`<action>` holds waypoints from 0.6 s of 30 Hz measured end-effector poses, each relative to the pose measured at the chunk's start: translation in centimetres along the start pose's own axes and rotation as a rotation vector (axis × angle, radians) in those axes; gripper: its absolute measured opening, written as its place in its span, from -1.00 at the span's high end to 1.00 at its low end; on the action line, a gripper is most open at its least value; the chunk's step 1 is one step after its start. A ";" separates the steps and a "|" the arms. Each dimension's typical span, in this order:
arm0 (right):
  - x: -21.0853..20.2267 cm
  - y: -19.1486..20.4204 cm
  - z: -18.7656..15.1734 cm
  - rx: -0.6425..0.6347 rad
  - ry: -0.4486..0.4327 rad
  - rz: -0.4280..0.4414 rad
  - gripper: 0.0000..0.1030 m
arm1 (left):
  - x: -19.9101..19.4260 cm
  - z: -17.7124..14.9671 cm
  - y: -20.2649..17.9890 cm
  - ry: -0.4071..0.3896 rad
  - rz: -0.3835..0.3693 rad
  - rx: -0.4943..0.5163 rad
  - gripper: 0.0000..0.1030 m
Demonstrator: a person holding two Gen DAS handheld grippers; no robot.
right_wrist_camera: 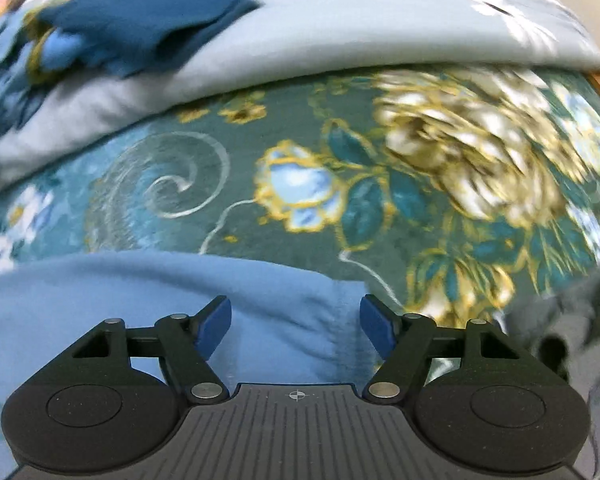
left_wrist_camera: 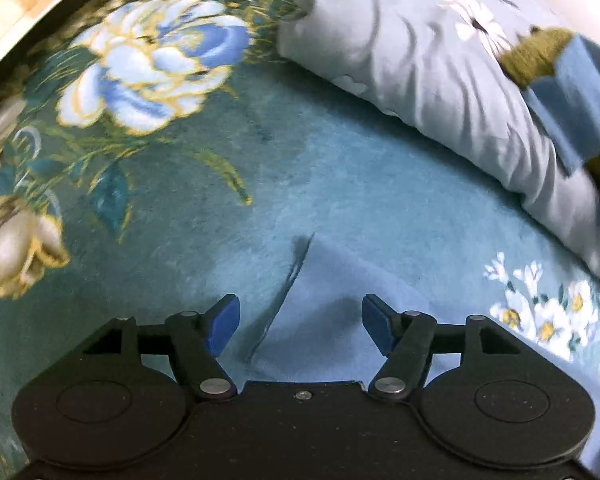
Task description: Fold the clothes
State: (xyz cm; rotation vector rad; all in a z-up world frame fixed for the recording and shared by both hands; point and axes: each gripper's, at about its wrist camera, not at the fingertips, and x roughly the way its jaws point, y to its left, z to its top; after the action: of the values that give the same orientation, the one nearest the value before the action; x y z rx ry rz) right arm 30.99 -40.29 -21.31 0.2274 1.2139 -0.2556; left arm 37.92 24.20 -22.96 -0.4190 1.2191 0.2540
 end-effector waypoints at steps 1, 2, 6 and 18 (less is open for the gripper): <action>-0.7 -0.7 -1.1 0.040 -0.007 -0.007 -0.33 | -0.8 -0.6 0.6 -0.016 0.009 -0.038 -0.30; -1.4 -1.4 -2.2 0.081 -0.014 -0.018 -0.34 | -1.6 -1.3 1.2 -0.025 0.018 -0.084 -0.30; -4.7 -4.3 -8.6 0.289 -0.003 -0.078 -0.37 | -5.2 -7.9 6.5 0.008 0.048 -0.343 -0.30; -3.1 -7.1 -17.3 0.676 0.119 0.040 -0.09 | -7.2 -21.6 13.9 0.203 0.125 -0.491 -0.29</action>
State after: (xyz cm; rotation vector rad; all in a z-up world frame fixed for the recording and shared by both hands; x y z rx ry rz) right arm 12.32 -41.50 -24.45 0.8616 1.2054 -0.6216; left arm 11.47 27.31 -24.74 -0.8092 1.3815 0.6361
